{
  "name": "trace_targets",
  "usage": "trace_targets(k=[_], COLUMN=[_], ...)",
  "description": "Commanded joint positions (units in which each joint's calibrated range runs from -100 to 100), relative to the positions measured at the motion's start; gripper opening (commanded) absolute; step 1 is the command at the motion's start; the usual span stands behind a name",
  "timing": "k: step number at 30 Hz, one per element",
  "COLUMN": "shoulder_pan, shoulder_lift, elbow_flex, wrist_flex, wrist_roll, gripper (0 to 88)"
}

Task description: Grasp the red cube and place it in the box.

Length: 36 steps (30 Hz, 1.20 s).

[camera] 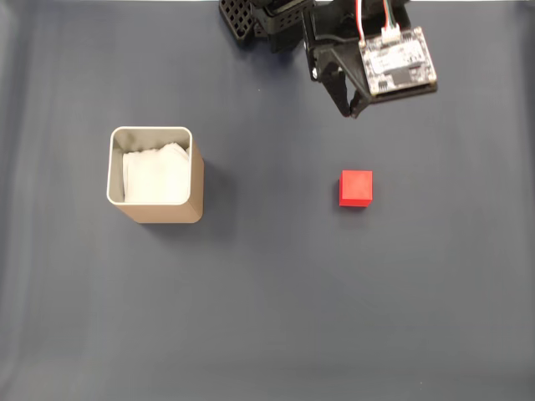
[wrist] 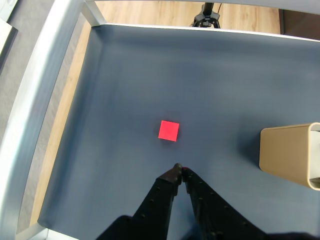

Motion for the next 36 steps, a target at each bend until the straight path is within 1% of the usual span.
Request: trace_targets(k=[1, 9, 19, 29, 36], shoulder_pan=[-0.09, 0.62, 2.82, 4.45, 4.45], shoulder_lift=[1.9, 6.83, 10.03, 10.9, 10.12], elbow_flex=[-4.0, -6.46, -6.46, -0.62, 5.03], wrist_flex=[-0.62, -2.26, -5.96, -10.31, -13.67], wrist_roll=[-0.39, -1.61, -1.37, -1.66, -1.56], gripper=[1.4, 5.5, 16.5, 25.5, 27.5])
